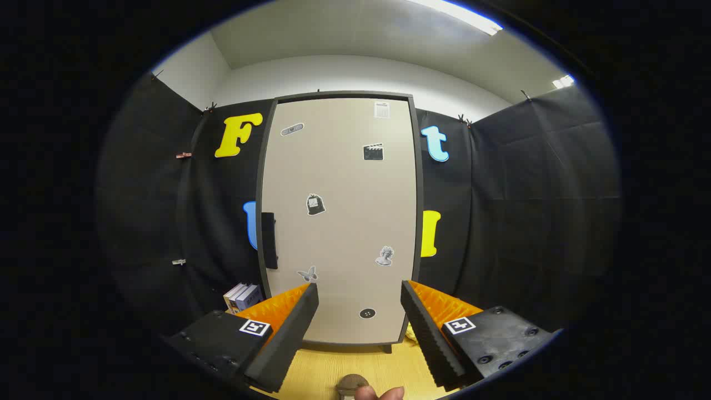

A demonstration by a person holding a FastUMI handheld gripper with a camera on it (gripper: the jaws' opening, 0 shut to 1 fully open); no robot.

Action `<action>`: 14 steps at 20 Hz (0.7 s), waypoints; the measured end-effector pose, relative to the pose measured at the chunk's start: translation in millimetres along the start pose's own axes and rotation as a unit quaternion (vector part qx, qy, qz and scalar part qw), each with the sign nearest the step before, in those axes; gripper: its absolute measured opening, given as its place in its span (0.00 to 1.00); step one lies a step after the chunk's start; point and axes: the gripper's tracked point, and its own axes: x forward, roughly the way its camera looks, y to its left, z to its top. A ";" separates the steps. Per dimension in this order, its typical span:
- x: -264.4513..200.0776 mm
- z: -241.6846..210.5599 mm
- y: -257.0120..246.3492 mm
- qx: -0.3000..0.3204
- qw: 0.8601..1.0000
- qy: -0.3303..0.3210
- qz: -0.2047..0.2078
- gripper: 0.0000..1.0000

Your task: Open the shoe cabinet door, grab the shoes and put them into the shoe cabinet, then close the shoe cabinet door.

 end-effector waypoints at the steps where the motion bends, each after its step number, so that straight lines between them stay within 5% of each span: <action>1: -0.5 0.0 -0.8 -0.001 1.000 0.000 -0.002 0.97; 14: 3.8 -3.9 3.9 0.000 1.000 0.007 -0.002 0.98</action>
